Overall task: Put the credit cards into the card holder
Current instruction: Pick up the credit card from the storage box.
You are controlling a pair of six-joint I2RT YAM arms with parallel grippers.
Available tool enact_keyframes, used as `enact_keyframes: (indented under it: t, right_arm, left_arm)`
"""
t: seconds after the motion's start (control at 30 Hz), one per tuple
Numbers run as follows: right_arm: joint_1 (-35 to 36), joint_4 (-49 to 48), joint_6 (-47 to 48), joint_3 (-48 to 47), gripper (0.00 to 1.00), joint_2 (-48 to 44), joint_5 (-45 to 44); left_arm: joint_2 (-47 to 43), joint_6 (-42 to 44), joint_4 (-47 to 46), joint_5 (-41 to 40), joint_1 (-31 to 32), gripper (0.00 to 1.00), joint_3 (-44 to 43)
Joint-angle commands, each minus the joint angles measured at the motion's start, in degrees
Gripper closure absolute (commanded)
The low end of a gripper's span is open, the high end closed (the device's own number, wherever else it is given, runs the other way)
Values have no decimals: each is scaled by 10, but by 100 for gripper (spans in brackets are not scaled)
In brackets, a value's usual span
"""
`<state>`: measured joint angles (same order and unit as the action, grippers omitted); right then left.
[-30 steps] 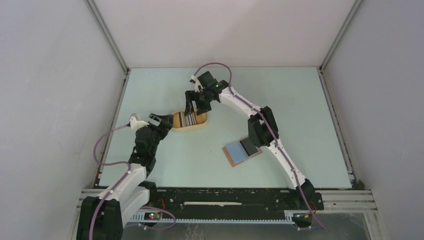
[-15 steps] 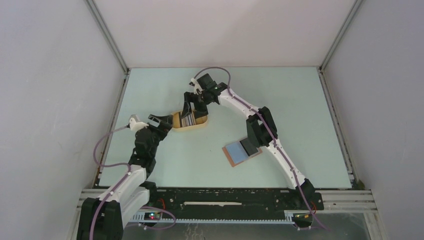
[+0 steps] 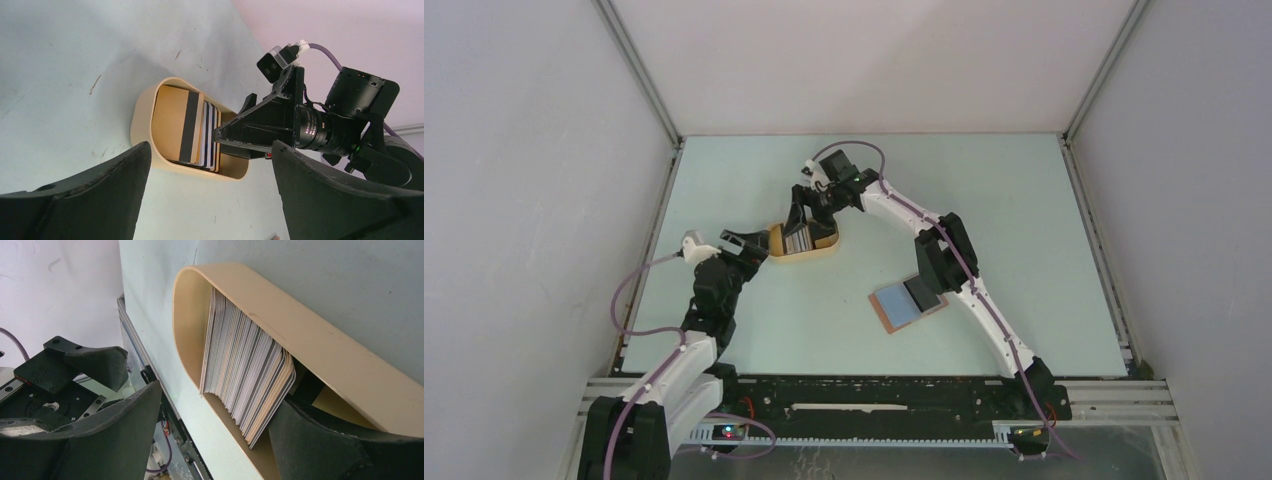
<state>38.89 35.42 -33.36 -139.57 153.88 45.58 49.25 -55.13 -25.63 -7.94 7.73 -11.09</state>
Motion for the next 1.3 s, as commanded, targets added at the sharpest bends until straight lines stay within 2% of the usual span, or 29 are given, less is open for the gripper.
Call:
enact_keyframes:
  t: [0.0, 0.6, 1.27]
  right_arm:
    - [1, -3, -4, -7, 18, 0, 26]
    - [-18, 9, 12, 12, 22, -47, 54]
    - [-37, 30, 41, 30, 27, -70, 12]
  left_arm:
    - [-9, -6, -26, -6, -5, 6, 13]
    - [-7, -6, -35, 0, -7, 5, 16]
    - [-5, -7, -41, 5, -10, 5, 19]
